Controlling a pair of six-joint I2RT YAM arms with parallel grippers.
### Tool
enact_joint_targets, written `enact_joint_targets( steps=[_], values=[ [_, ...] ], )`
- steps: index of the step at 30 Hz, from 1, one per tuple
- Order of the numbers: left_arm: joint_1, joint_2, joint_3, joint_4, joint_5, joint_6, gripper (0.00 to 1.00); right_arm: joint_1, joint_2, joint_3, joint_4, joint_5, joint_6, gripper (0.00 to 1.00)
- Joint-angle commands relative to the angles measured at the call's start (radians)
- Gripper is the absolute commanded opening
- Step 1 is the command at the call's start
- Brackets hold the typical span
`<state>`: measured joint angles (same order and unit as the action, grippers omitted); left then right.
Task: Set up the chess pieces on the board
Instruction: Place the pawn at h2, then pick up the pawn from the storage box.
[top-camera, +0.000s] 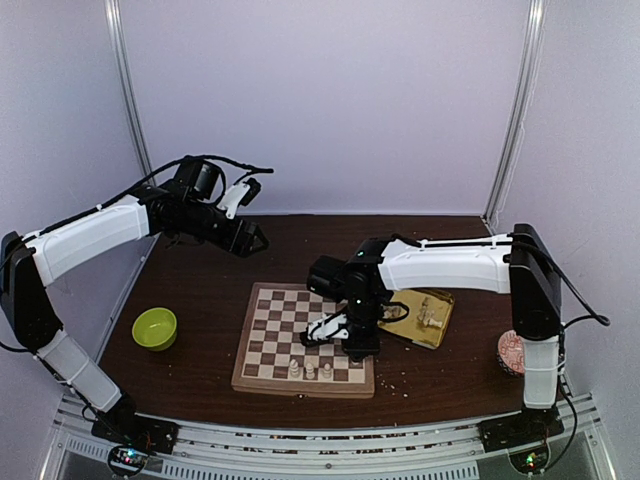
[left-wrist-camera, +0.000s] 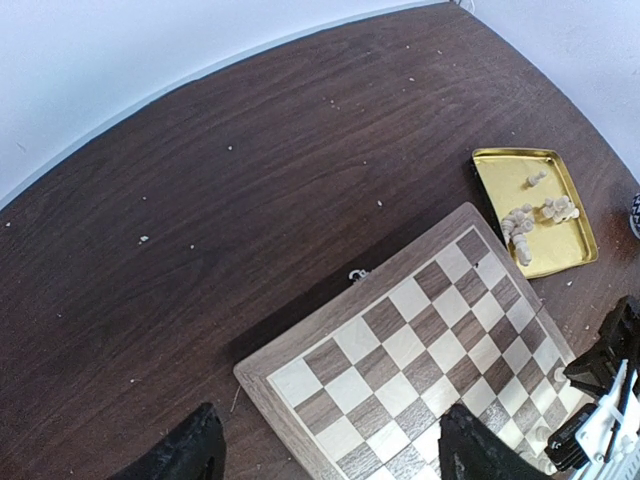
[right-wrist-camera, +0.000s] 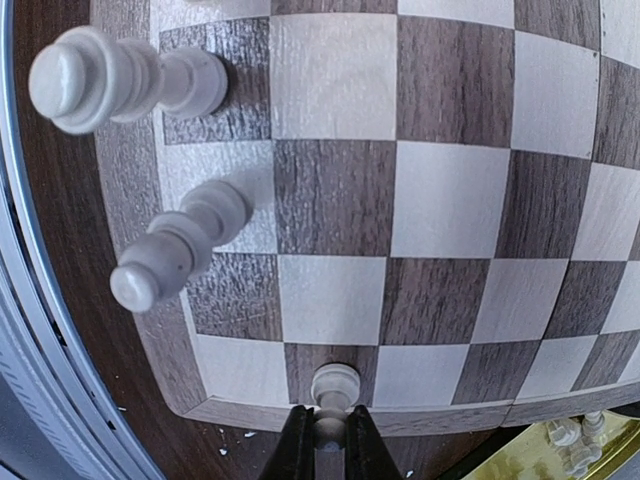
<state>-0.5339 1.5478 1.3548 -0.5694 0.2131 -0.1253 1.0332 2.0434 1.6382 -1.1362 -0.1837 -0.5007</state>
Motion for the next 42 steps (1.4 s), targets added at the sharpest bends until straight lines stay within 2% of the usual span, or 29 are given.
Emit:
enact_joint_targets(
  steps=[1, 11, 19, 26, 30, 37, 42],
  values=[
    [-0.001, -0.012, 0.000, 0.020, 0.002, 0.007, 0.75, 0.008, 0.015, 0.026, -0.019, -0.008, 0.001, 0.07],
    [-0.001, -0.007, 0.000, 0.020, 0.004, 0.006, 0.75, 0.010, 0.015, 0.025, -0.020, -0.018, 0.000, 0.10],
    [-0.002, -0.005, 0.001, 0.021, 0.008, 0.007, 0.75, 0.008, 0.007, 0.023, -0.018, -0.005, 0.000, 0.16],
    [-0.002, -0.003, 0.001, 0.020, 0.012, 0.005, 0.75, -0.011, -0.067, 0.014, -0.042, -0.015, -0.011, 0.18],
    [-0.001, -0.002, 0.002, 0.020, 0.018, 0.006, 0.75, -0.088, -0.161, -0.009, -0.048, -0.055, -0.015, 0.20],
    [-0.002, 0.002, 0.004, 0.019, 0.023, -0.002, 0.75, -0.366, -0.282, -0.114, 0.026, -0.097, 0.006, 0.20],
    [-0.002, 0.005, 0.004, 0.019, 0.034, -0.004, 0.75, -0.520, -0.298, -0.165, 0.118, -0.005, 0.067, 0.20]
  ],
)
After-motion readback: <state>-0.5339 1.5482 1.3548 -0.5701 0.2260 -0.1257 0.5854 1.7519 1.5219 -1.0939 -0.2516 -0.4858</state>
